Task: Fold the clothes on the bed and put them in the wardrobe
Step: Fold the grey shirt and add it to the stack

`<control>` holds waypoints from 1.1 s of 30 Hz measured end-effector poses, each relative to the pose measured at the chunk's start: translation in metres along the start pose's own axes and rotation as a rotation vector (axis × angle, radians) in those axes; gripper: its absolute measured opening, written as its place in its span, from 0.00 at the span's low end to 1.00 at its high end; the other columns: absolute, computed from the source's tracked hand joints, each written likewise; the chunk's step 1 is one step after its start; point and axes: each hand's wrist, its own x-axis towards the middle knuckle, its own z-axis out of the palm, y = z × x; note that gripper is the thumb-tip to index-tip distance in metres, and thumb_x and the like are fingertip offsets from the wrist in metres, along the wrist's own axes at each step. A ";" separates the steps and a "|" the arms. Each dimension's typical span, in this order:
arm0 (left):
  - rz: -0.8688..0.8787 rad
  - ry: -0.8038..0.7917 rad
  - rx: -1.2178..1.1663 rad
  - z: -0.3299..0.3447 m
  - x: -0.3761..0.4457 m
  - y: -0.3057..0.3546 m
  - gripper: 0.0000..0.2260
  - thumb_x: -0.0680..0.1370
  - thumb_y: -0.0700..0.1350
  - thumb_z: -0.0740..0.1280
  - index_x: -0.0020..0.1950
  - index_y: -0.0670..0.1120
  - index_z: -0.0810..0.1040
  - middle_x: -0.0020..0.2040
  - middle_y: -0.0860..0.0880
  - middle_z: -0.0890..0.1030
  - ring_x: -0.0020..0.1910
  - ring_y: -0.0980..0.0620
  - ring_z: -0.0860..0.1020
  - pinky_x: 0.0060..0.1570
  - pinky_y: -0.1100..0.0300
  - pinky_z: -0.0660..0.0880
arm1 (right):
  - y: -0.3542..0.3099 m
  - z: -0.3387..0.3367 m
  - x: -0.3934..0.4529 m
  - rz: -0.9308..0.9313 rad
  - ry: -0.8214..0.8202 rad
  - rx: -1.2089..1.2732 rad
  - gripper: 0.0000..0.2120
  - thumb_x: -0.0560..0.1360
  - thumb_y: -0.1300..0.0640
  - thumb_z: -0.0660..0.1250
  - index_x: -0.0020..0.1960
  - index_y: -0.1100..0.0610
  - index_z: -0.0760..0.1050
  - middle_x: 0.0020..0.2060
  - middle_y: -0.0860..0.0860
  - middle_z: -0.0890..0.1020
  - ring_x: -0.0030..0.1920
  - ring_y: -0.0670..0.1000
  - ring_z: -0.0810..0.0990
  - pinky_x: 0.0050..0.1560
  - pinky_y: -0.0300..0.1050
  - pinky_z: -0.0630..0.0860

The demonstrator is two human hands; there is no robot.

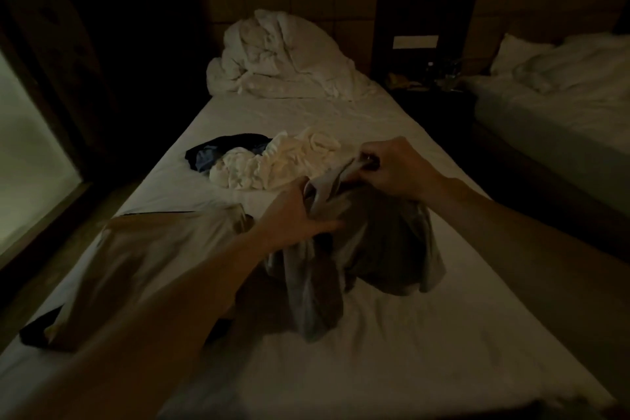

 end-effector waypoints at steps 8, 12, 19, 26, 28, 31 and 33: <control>-0.048 -0.048 0.564 -0.037 -0.010 -0.032 0.14 0.75 0.40 0.69 0.60 0.43 0.76 0.57 0.43 0.77 0.56 0.45 0.75 0.46 0.60 0.65 | 0.018 -0.018 -0.020 0.070 -0.169 -0.230 0.07 0.72 0.60 0.70 0.44 0.51 0.73 0.43 0.53 0.79 0.43 0.54 0.76 0.42 0.47 0.73; -0.167 -0.201 0.667 -0.044 -0.010 -0.040 0.11 0.76 0.45 0.70 0.56 0.45 0.76 0.50 0.47 0.77 0.48 0.48 0.76 0.44 0.59 0.68 | 0.024 -0.013 -0.019 0.146 -0.178 -0.307 0.06 0.73 0.61 0.66 0.46 0.52 0.72 0.44 0.53 0.78 0.45 0.56 0.76 0.46 0.52 0.75; -0.270 -0.194 0.698 -0.055 0.006 -0.072 0.10 0.75 0.45 0.69 0.56 0.48 0.79 0.52 0.48 0.80 0.44 0.51 0.75 0.44 0.58 0.70 | 0.048 -0.011 -0.016 0.339 -0.243 -0.530 0.10 0.72 0.64 0.64 0.47 0.50 0.71 0.46 0.52 0.76 0.46 0.56 0.77 0.41 0.47 0.69; -0.137 -0.094 0.446 -0.073 0.038 -0.050 0.08 0.79 0.45 0.66 0.42 0.44 0.78 0.36 0.50 0.77 0.36 0.55 0.75 0.40 0.56 0.72 | 0.055 0.010 -0.022 0.552 -0.249 -0.645 0.17 0.74 0.59 0.67 0.62 0.54 0.68 0.60 0.58 0.72 0.60 0.61 0.72 0.56 0.53 0.69; -0.209 -0.040 0.170 -0.070 0.048 -0.032 0.05 0.80 0.46 0.66 0.47 0.46 0.80 0.40 0.52 0.79 0.39 0.56 0.76 0.44 0.61 0.74 | 0.048 0.033 -0.014 0.488 -0.287 -0.544 0.39 0.71 0.46 0.71 0.75 0.50 0.55 0.69 0.57 0.63 0.68 0.61 0.62 0.66 0.59 0.63; -0.272 0.006 -0.209 -0.056 0.055 0.000 0.09 0.79 0.44 0.65 0.54 0.40 0.81 0.50 0.44 0.82 0.48 0.49 0.79 0.55 0.57 0.74 | 0.014 0.065 0.004 0.205 -0.281 -0.129 0.57 0.65 0.36 0.74 0.79 0.47 0.39 0.76 0.53 0.55 0.75 0.57 0.54 0.71 0.59 0.56; -0.194 0.045 -0.246 -0.044 0.058 0.017 0.12 0.82 0.42 0.60 0.61 0.42 0.79 0.58 0.45 0.80 0.56 0.51 0.77 0.55 0.68 0.70 | -0.011 0.077 0.012 0.093 -0.188 0.176 0.56 0.67 0.43 0.76 0.78 0.48 0.38 0.76 0.55 0.59 0.74 0.51 0.59 0.72 0.46 0.59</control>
